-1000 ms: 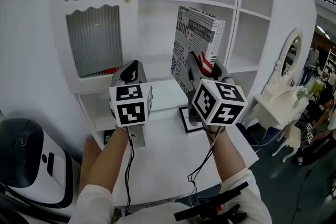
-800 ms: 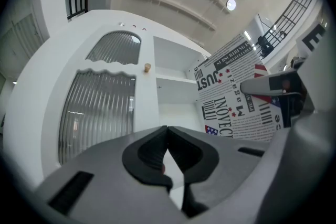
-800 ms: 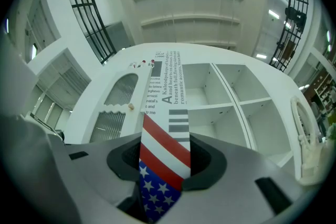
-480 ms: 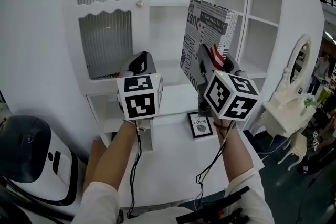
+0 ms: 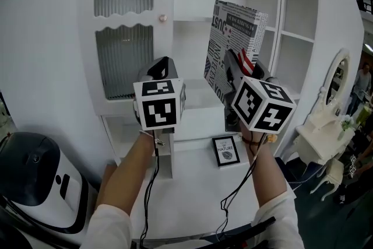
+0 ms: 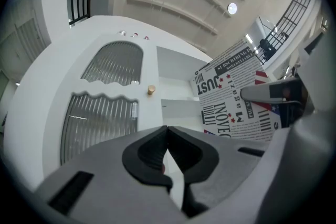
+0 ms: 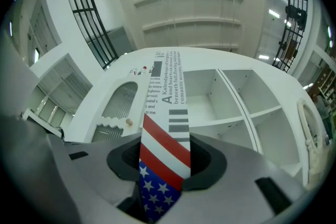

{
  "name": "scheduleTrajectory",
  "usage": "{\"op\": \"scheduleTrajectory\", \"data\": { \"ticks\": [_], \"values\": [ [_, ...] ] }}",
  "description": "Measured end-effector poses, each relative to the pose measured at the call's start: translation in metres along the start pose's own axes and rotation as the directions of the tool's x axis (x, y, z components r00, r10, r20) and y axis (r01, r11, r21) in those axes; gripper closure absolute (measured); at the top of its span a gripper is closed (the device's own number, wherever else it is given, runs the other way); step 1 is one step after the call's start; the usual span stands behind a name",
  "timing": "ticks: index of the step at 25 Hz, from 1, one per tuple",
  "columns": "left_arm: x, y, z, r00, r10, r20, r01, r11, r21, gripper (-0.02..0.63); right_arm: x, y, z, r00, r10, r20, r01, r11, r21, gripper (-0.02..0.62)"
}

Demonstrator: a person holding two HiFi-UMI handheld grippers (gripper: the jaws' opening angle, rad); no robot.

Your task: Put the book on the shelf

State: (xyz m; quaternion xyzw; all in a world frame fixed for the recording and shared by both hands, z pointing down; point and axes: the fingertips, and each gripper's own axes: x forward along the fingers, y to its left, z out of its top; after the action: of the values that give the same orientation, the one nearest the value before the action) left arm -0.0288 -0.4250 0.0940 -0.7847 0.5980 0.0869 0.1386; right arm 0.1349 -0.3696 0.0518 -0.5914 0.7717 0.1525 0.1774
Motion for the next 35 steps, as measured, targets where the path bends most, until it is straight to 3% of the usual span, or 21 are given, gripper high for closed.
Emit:
{"op": "scheduleTrajectory", "data": {
  "ticks": [11, 17, 27, 35],
  "values": [
    [0.001, 0.014, 0.039, 0.998, 0.029, 0.048, -0.032, 0.997, 0.068, 0.598, 0.010, 0.002, 0.039, 1.000, 0.003, 0.020, -0.002, 0.998, -0.057, 0.425],
    [0.003, 0.029, 0.056, 0.998, 0.038, 0.057, -0.041, 0.998, 0.045, 0.598, 0.017, 0.011, 0.068, 0.999, 0.015, 0.046, -0.011, 0.997, -0.074, 0.425],
    [-0.003, 0.034, 0.087, 0.994, 0.053, 0.099, -0.065, 0.990, 0.122, 0.598, 0.021, 0.030, 0.103, 0.998, 0.035, 0.047, -0.030, 0.994, -0.108, 0.425],
    [0.001, 0.038, 0.107, 0.992, 0.042, 0.117, -0.054, 0.994, 0.100, 0.598, 0.036, 0.044, 0.144, 0.995, 0.037, 0.095, -0.024, 0.990, -0.136, 0.424]
  ]
}}
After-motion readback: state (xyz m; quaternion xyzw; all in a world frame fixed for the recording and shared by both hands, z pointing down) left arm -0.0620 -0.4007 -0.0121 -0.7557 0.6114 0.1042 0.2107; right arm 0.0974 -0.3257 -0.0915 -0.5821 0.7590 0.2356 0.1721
